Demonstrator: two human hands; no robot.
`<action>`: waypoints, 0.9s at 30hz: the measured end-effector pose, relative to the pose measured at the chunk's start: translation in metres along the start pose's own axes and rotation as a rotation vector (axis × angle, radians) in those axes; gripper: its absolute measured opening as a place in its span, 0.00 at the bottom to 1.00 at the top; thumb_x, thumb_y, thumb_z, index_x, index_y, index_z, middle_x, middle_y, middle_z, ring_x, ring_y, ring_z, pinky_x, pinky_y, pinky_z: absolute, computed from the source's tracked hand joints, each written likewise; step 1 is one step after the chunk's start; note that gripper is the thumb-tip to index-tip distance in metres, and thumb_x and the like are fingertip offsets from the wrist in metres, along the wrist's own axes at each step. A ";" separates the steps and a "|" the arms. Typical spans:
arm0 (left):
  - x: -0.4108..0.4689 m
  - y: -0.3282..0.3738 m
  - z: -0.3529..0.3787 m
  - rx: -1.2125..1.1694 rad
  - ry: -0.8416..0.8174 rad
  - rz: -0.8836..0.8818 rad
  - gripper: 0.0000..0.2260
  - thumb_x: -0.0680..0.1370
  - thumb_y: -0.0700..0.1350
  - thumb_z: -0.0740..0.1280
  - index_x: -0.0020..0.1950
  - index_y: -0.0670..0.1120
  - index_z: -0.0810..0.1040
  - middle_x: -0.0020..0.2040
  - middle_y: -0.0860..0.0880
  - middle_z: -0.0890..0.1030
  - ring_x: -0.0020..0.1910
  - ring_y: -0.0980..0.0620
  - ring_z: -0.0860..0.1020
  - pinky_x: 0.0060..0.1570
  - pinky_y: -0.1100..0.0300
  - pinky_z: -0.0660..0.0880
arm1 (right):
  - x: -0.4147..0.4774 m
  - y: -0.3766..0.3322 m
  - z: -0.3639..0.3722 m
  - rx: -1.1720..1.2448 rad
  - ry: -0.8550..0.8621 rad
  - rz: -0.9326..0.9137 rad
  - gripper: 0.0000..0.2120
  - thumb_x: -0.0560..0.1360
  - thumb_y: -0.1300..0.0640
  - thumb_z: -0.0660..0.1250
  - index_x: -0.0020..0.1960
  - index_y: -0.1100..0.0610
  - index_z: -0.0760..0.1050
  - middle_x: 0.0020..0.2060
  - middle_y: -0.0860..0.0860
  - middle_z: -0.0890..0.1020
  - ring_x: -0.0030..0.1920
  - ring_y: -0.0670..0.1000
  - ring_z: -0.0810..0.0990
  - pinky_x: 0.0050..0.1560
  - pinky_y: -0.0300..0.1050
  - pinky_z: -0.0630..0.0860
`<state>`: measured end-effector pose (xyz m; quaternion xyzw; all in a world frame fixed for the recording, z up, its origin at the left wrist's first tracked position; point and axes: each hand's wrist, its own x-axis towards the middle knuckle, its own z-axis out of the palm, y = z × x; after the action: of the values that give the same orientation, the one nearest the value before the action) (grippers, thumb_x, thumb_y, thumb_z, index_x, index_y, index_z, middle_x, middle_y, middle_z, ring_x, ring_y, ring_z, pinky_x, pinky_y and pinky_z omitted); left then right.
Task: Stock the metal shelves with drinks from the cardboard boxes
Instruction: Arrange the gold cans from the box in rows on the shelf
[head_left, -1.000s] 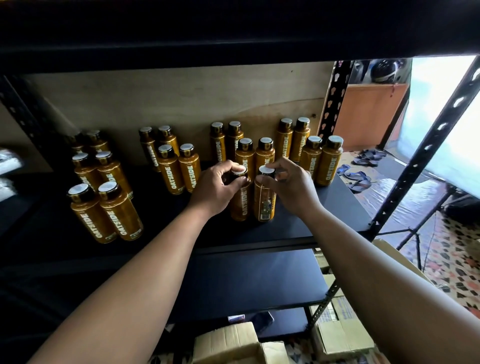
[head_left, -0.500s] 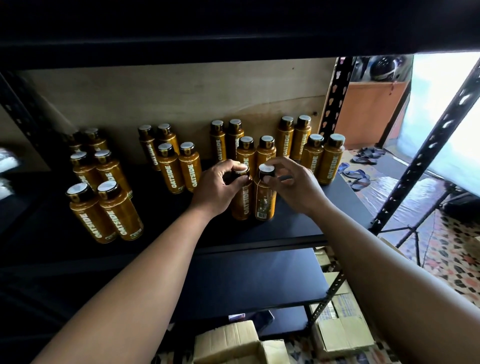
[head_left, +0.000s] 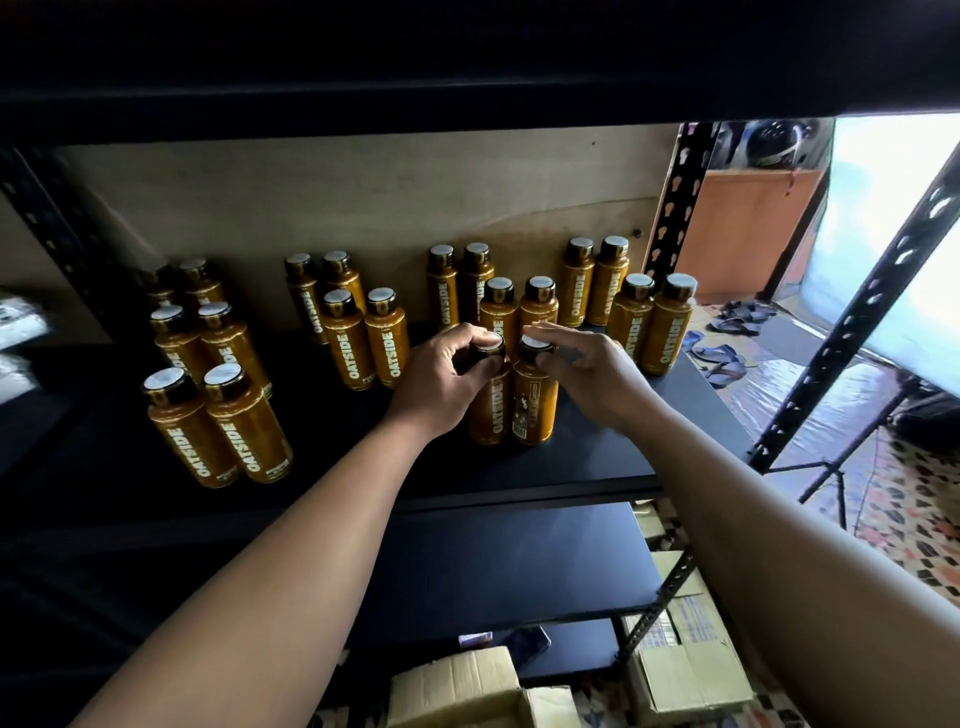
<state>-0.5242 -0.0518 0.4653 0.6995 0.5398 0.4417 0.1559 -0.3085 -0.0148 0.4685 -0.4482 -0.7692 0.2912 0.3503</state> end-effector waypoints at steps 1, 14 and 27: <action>0.000 0.000 0.000 0.000 -0.003 0.003 0.12 0.79 0.47 0.72 0.61 0.48 0.82 0.58 0.60 0.78 0.57 0.67 0.74 0.55 0.81 0.65 | 0.000 0.000 -0.001 -0.015 -0.009 0.001 0.18 0.82 0.53 0.68 0.71 0.41 0.76 0.71 0.42 0.76 0.63 0.47 0.80 0.62 0.47 0.80; 0.001 -0.001 -0.002 -0.004 -0.024 -0.002 0.12 0.79 0.49 0.72 0.62 0.50 0.81 0.62 0.56 0.80 0.63 0.57 0.76 0.62 0.62 0.73 | 0.003 -0.002 0.005 -0.005 0.099 0.007 0.14 0.73 0.44 0.77 0.56 0.41 0.78 0.51 0.40 0.82 0.51 0.39 0.80 0.48 0.39 0.77; 0.001 -0.004 -0.003 0.001 -0.030 -0.019 0.12 0.79 0.49 0.72 0.62 0.51 0.81 0.62 0.56 0.81 0.63 0.61 0.75 0.62 0.68 0.71 | 0.000 0.008 0.011 -0.056 0.080 -0.077 0.18 0.80 0.45 0.70 0.69 0.41 0.77 0.61 0.40 0.77 0.54 0.42 0.78 0.55 0.50 0.80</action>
<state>-0.5287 -0.0500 0.4650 0.7009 0.5444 0.4293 0.1676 -0.3135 -0.0129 0.4560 -0.4391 -0.7790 0.2378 0.3792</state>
